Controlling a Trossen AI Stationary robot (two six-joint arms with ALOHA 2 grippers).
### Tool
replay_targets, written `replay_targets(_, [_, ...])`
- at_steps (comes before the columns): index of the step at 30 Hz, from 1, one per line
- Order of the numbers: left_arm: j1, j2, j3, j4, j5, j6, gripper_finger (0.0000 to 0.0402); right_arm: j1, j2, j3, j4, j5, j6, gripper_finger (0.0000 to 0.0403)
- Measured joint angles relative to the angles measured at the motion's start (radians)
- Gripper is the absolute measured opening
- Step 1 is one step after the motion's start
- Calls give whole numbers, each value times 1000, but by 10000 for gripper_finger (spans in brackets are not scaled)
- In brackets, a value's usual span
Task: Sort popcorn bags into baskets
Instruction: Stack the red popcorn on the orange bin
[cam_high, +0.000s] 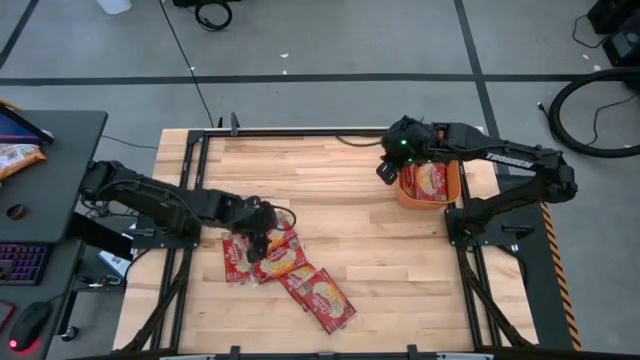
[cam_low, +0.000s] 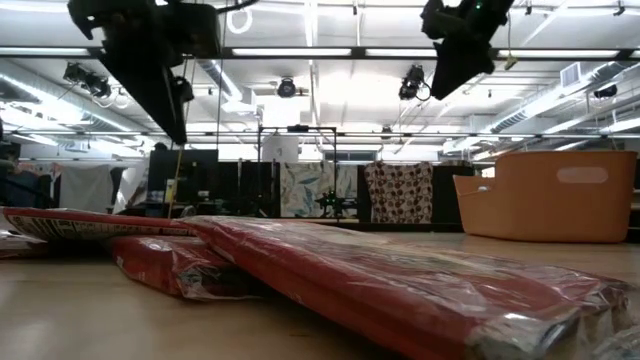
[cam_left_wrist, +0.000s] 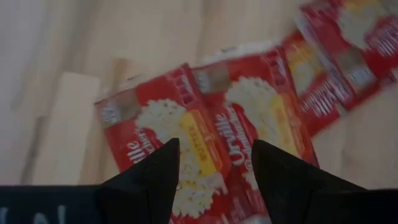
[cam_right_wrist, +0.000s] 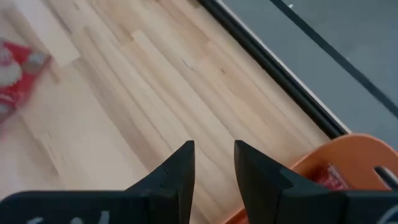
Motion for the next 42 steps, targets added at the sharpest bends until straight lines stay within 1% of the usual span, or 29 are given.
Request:
replay_targets(5, [-92, 62, 0, 50, -190, -154, 204, 21, 19, 0, -2, 9, -39, 117])
replay_targets(8, [-142, 106, 0, 63, -256, -237, 204, 54, -2, 0, -11, 12, -33, 116])
replay_targets(10, [-170, 142, 1, 83, -271, -258, 204, 76, -24, 0, -24, 32, -56, 116])
replay_targets(14, [-219, 220, 1, 78, -305, -255, 204, 119, -72, 0, -30, 62, -59, 116])
replay_targets(17, [-244, 280, 1, 75, -327, -179, 204, 143, -103, 0, -28, 67, -49, 116])
replay_targets(19, [-252, 315, 1, 73, -330, -152, 204, 157, -119, 0, -24, 75, -34, 116])
replay_targets(24, [-254, 387, 1, 64, -333, -157, 204, 177, -146, 0, -24, 84, -21, 116])
replay_targets(29, [-251, 414, 6, 54, -323, -176, 200, 188, -151, 0, -23, 87, -6, 116])
replay_targets(31, [-250, 414, 5, 49, -322, -218, 189, 196, -151, 0, -16, 86, -10, 116])
replay_targets(34, [-251, 411, 3, 25, -319, -240, 159, 212, -151, 0, 17, 79, -34, 116])
replay_targets(42, [-250, 403, 15, -40, -284, -285, 38, 237, -151, 0, 114, 79, -77, 116])
